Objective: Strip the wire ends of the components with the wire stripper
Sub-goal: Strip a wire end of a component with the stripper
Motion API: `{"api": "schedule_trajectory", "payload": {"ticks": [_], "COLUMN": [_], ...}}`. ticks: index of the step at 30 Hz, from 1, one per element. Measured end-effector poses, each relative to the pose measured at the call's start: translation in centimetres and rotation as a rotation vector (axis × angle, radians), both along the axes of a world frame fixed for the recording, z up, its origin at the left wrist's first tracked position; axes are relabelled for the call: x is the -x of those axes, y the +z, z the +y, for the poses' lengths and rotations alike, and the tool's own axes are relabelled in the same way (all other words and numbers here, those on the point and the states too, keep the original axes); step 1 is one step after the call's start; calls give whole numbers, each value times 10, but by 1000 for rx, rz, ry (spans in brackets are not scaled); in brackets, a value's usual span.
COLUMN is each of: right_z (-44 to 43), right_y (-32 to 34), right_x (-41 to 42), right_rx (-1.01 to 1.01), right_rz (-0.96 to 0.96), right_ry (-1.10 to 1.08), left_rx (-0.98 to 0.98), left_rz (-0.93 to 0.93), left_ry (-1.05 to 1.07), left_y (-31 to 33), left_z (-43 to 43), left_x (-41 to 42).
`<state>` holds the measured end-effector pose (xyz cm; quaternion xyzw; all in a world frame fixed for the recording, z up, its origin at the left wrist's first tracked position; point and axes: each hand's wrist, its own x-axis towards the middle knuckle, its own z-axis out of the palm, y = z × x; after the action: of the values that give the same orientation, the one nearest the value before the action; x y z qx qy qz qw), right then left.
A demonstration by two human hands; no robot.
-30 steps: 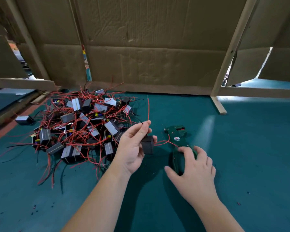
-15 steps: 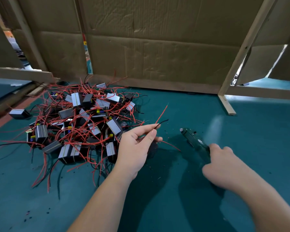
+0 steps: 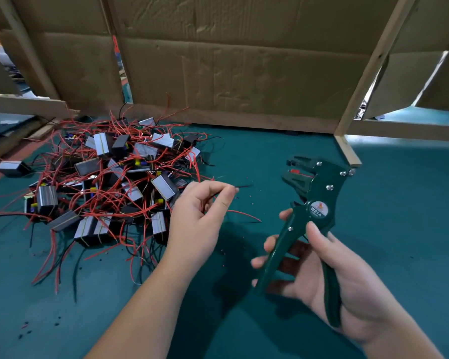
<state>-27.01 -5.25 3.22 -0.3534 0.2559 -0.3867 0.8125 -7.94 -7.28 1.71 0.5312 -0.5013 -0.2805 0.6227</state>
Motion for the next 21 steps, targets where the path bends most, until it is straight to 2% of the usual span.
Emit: {"api": "schedule_trajectory", "payload": {"ticks": [5,21], "right_z": [3,2], "right_y": [-2,-10], "right_x": [-3,-2], "right_rx": [-34,37], "right_rz": [59,75], "right_ry": [90,287], "left_rx": [8,120], "left_rz": [59,-213], "left_ry": [-16,-40], "left_y": [4,5], "left_z": [3,5], "left_x": [2,-2]}}
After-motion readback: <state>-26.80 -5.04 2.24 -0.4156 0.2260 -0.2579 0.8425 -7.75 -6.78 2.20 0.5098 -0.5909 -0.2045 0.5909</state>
